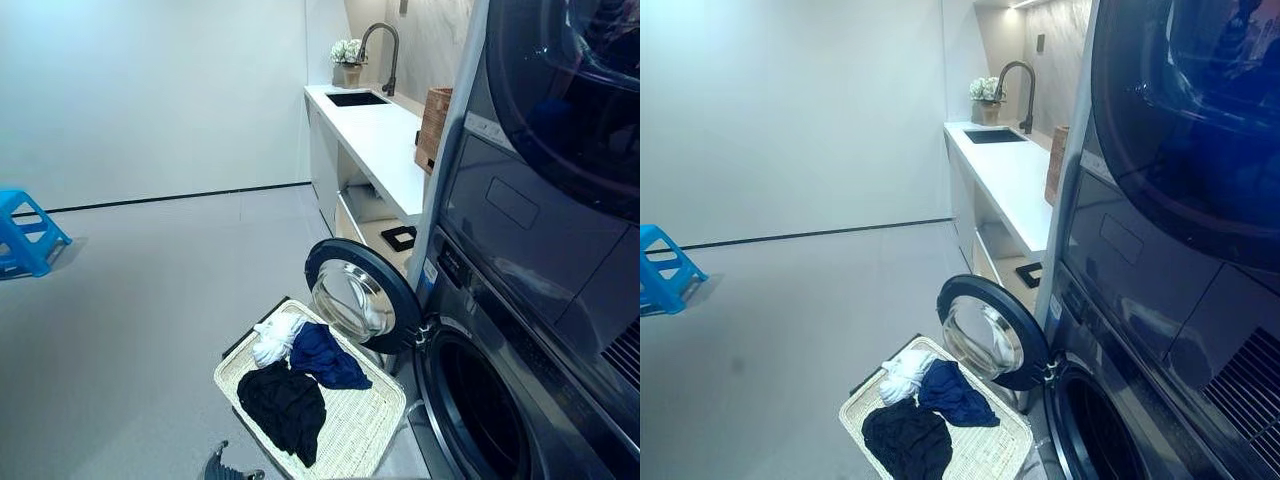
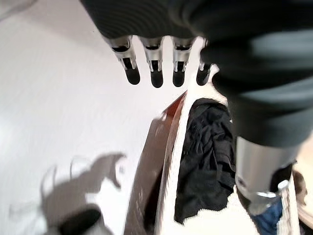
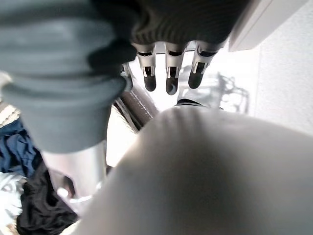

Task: Put the clothes into the washing machine.

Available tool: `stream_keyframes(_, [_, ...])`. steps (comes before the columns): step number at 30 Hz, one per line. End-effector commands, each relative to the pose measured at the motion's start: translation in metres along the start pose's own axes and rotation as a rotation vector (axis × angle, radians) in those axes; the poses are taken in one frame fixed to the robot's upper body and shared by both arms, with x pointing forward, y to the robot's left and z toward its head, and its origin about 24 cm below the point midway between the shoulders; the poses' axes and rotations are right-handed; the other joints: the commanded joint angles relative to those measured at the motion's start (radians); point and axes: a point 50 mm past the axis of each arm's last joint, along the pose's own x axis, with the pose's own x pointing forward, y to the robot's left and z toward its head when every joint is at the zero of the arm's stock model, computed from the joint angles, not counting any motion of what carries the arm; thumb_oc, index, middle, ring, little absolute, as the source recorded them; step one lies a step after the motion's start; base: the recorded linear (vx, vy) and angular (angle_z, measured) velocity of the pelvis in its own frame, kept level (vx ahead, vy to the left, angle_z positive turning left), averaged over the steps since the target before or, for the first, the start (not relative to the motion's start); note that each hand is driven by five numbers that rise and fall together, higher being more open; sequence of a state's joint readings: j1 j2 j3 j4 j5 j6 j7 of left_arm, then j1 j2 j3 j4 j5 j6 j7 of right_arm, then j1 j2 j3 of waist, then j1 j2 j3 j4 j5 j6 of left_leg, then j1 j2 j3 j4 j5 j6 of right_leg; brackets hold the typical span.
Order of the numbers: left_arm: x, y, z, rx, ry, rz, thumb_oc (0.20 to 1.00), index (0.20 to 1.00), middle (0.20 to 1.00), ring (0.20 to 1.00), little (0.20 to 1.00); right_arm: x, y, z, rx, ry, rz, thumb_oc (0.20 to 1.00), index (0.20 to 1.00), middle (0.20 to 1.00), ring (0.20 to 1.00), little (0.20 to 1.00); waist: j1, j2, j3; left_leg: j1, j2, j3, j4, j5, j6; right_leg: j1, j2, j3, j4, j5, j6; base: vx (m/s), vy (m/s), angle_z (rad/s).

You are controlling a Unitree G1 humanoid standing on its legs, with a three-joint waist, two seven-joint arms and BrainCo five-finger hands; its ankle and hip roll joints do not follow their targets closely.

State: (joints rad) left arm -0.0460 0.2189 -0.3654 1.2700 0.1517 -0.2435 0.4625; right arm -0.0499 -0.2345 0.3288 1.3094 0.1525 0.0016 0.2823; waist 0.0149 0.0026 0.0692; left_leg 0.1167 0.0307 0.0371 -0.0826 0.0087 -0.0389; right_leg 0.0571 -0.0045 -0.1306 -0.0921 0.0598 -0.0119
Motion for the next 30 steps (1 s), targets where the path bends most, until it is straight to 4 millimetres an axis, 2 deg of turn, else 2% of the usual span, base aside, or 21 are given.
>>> stream_keyframes(1, [0.024,0.032,0.060,0.069,-0.201,0.207,1.000,1.000,1.000,1.000,1.000,0.003,0.003,0.042,-0.060,-0.096,0.032,1.000,1.000,1.000,1.000,1.000,-0.011,-0.026,0.092,-0.073,-0.069,0.043,0.012,-0.005,0.057,-0.036,-0.018,0.023,0.034,-0.004,0.060,-0.09,0.074,-0.25])
stream_keyframes(2, [0.026,0.035,0.064,0.074,-0.213,0.227,1.000,1.000,1.000,1.000,1.000,0.003,0.002,0.045,-0.065,-0.106,0.031,1.000,1.000,1.000,1.000,1.000,-0.014,-0.026,0.101,-0.079,-0.069,0.045,0.012,-0.004,0.058,-0.044,-0.017,0.028,0.034,-0.002,0.060,-0.09,0.098,-0.37])
stream_keyframes(3, [0.029,0.046,0.078,0.090,-0.262,0.307,1.000,1.000,1.000,1.000,1.000,0.001,-0.002,0.055,-0.084,-0.133,0.024,1.000,1.000,1.000,1.000,1.000,-0.022,-0.024,0.131,-0.100,-0.069,0.048,0.014,0.001,0.061,-0.070,-0.016,0.043,0.038,0.005,0.059,-0.07,0.068,-0.35])
stream_keyframes(4, [0.029,0.047,0.079,0.089,-0.267,0.316,1.000,1.000,1.000,1.000,1.000,0.001,-0.002,0.056,-0.087,-0.137,0.023,1.000,1.000,1.000,1.000,1.000,-0.022,-0.024,0.135,-0.103,-0.069,0.048,0.014,0.001,0.061,-0.074,-0.015,0.046,0.038,0.006,0.059,-0.09,0.100,-0.40])
stream_keyframes(7, [0.035,0.070,0.109,0.082,-0.344,0.462,1.000,1.000,1.000,1.000,1.000,-0.002,-0.006,0.078,-0.117,-0.198,0.008,1.000,1.000,1.000,1.000,1.000,-0.037,-0.024,0.200,-0.150,-0.077,0.043,0.011,0.015,0.069,-0.131,-0.009,0.087,0.038,0.029,0.060,-0.07,0.092,-0.23])
stream_keyframes(10, [0.038,0.084,0.123,0.077,-0.369,0.514,1.000,1.000,1.000,1.000,1.000,-0.004,-0.007,0.090,-0.129,-0.236,0.002,1.000,1.000,1.000,1.000,1.000,-0.043,-0.024,0.234,-0.178,-0.084,0.040,0.016,0.021,0.072,-0.160,-0.008,0.107,0.039,0.040,0.060,-0.03,0.105,-0.25])
stream_keyframes(12, [0.041,0.098,0.134,0.069,-0.383,0.553,1.000,1.000,1.000,1.000,1.000,-0.006,-0.007,0.104,-0.136,-0.278,0.004,1.000,1.000,1.000,1.000,1.000,-0.050,-0.030,0.264,-0.211,-0.090,0.042,0.036,0.021,0.073,-0.191,-0.008,0.122,0.049,0.045,0.058,-0.04,0.085,-0.25])
stream_keyframes(14, [0.045,0.117,0.149,0.048,-0.384,0.597,1.000,1.000,1.000,1.000,1.000,-0.009,-0.004,0.126,-0.146,-0.339,0.012,1.000,1.000,1.000,1.000,1.000,-0.057,-0.047,0.309,-0.271,-0.095,0.045,0.086,0.019,0.072,-0.243,-0.012,0.135,0.078,0.052,0.058,-0.08,0.045,-0.23])
stream_keyframes(19, [0.048,0.148,0.165,0.024,-0.374,0.655,1.000,1.000,1.000,1.000,1.000,-0.015,0.001,0.154,-0.160,-0.422,0.023,1.000,1.000,1.000,1.000,1.000,-0.068,-0.073,0.376,-0.352,-0.097,0.055,0.160,0.014,0.068,-0.318,-0.016,0.148,0.126,0.062,0.060,-0.04,0.025,-0.13])
stream_keyframes(21, [0.049,0.171,0.177,-0.004,-0.367,0.669,1.000,1.000,1.000,1.000,1.000,-0.021,0.006,0.175,-0.177,-0.485,0.035,1.000,1.000,1.000,1.000,1.000,-0.078,-0.098,0.422,-0.400,-0.093,0.079,0.180,0.021,0.067,-0.372,-0.010,0.158,0.144,0.079,0.062,-0.10,0.030,-0.12])
stream_keyframes(24, [0.048,0.177,0.183,-0.008,-0.368,0.686,1.000,1.000,1.000,1.000,1.000,-0.023,0.007,0.182,-0.189,-0.501,0.035,1.000,1.000,1.000,1.000,1.000,-0.081,-0.106,0.437,-0.421,-0.091,0.085,0.186,0.026,0.064,-0.394,-0.007,0.160,0.151,0.084,0.062,-0.05,0.039,-0.12])
stream_keyframes(27, [0.049,0.204,0.197,0.028,-0.301,0.664,1.000,1.000,1.000,1.000,1.000,-0.031,0.011,0.198,-0.217,-0.574,0.048,1.000,1.000,1.000,1.000,1.000,-0.108,-0.128,0.451,-0.536,-0.084,0.094,0.222,0.040,0.058,-0.514,0.003,0.165,0.184,0.103,0.061,-0.07,0.057,-0.17])
stream_keyframes(30, [0.049,0.214,0.199,0.073,-0.244,0.650,1.000,1.000,1.000,1.000,1.000,-0.036,0.013,0.206,-0.211,-0.610,0.056,1.000,1.000,1.000,1.000,1.000,-0.125,-0.138,0.451,-0.603,-0.083,0.095,0.249,0.045,0.052,-0.579,0.010,0.167,0.194,0.116,0.058,-0.02,0.019,-0.02])
